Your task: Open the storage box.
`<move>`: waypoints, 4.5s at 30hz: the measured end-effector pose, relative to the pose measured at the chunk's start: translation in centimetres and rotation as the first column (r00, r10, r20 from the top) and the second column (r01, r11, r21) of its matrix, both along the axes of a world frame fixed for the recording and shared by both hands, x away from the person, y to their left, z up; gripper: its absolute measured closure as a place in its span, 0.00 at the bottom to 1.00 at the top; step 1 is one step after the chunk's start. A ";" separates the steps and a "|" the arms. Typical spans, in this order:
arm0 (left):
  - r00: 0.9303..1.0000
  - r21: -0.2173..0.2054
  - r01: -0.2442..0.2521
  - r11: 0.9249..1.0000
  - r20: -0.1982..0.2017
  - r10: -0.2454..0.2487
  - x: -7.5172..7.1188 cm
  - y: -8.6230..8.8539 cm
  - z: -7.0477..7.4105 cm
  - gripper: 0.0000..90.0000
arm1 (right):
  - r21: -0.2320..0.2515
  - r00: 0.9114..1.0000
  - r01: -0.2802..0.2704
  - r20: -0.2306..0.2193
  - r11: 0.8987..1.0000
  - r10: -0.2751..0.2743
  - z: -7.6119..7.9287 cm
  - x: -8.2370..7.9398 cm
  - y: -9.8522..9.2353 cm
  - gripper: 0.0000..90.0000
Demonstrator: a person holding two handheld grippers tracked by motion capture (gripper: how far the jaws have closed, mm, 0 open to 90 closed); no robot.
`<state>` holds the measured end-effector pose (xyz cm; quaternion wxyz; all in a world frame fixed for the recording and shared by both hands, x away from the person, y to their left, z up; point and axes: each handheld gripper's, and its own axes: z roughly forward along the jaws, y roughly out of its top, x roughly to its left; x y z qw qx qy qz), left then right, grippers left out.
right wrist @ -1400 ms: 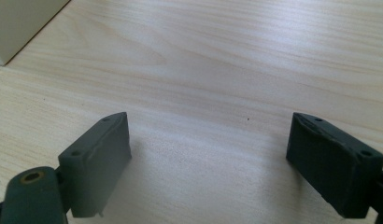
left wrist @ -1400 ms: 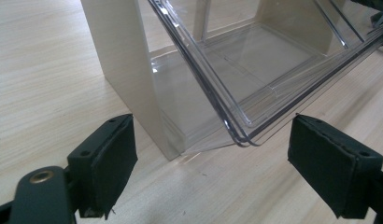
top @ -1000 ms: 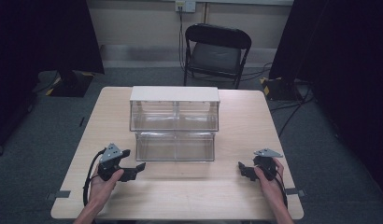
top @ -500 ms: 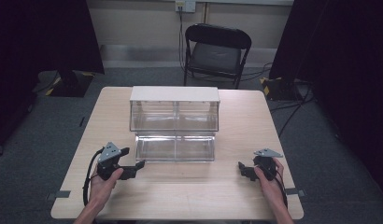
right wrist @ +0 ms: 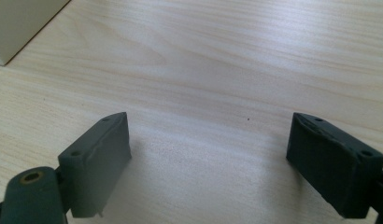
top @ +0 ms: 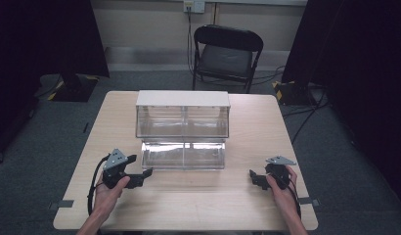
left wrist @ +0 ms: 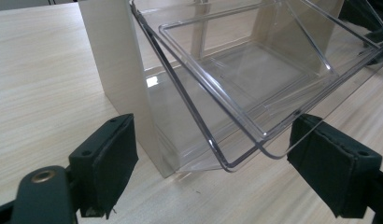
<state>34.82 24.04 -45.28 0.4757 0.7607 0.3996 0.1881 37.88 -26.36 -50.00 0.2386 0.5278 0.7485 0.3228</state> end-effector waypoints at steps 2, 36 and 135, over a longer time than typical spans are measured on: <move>1.000 0.001 0.006 1.000 0.004 -0.006 0.1 -0.2 0.1 0.17 | 0.000 1.000 0.000 0.000 1.000 0.000 0.0 0.0 0.0 0.14; 1.000 -0.036 0.009 0.999 0.019 -0.008 0.0 -0.1 1.0 0.17 | 0.000 1.000 -0.001 0.001 1.000 0.001 0.0 0.0 0.0 0.14; 0.997 -0.081 0.006 0.997 0.080 0.000 1.3 -0.6 4.7 0.18 | 0.000 1.000 -0.005 -0.005 1.000 0.005 0.0 0.1 0.1 0.12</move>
